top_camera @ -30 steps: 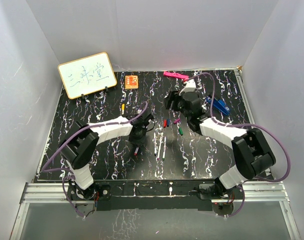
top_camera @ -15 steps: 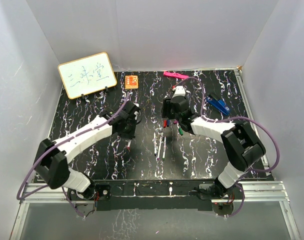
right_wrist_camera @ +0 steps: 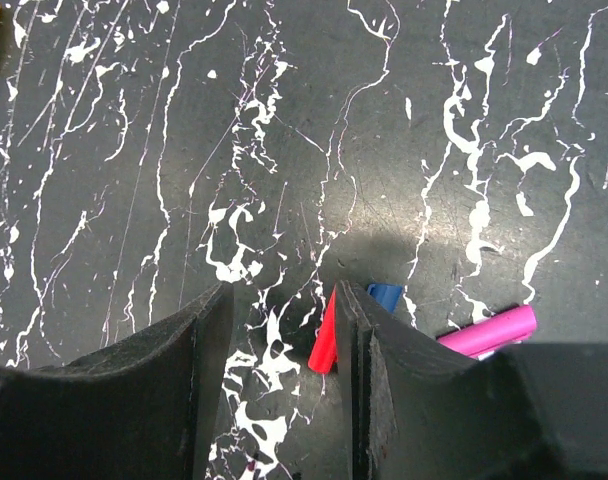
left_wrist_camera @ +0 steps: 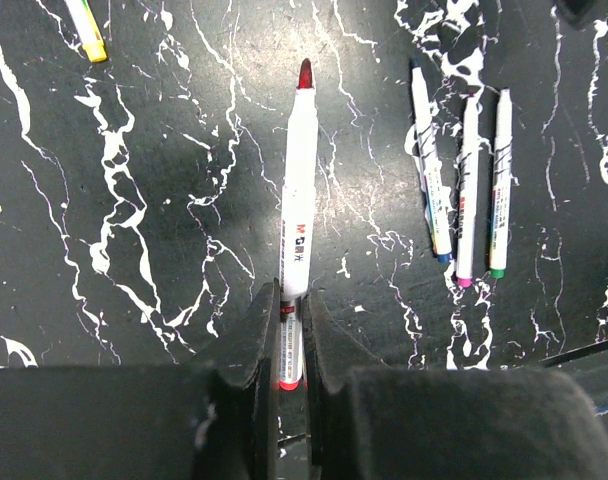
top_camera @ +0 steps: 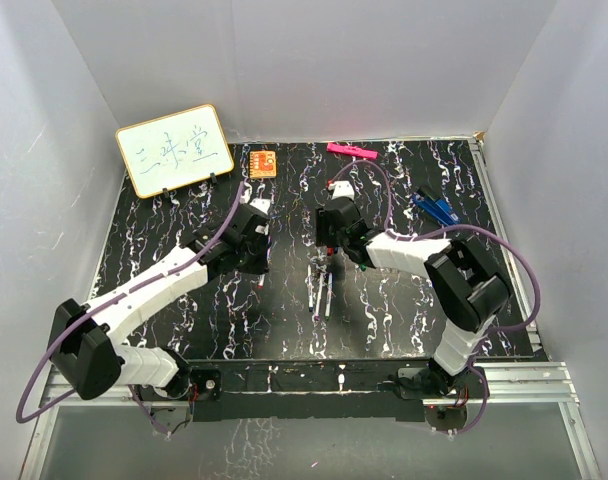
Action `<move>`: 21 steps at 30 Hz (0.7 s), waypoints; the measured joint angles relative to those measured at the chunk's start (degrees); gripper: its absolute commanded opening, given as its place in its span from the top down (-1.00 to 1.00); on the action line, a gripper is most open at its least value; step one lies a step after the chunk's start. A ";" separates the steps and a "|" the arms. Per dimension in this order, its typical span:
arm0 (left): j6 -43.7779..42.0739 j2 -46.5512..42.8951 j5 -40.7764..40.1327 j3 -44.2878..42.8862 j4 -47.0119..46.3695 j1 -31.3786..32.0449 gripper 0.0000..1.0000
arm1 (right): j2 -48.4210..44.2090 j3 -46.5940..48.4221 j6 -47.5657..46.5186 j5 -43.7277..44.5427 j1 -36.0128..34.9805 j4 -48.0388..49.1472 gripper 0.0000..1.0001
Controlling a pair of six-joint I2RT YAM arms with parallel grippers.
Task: Insert the pens into the pen caps
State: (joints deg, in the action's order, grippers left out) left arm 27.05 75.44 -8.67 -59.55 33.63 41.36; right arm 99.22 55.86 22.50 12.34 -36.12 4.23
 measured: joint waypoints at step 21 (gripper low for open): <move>0.22 -1.09 -0.44 3.02 -4.74 0.00 1.00 | 7.04 3.63 1.22 3.61 -0.15 -4.72 0.10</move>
State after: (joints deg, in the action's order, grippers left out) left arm 27.27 74.35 -9.10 -56.53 28.88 41.36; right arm 106.26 59.48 23.73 15.94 -36.27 -0.49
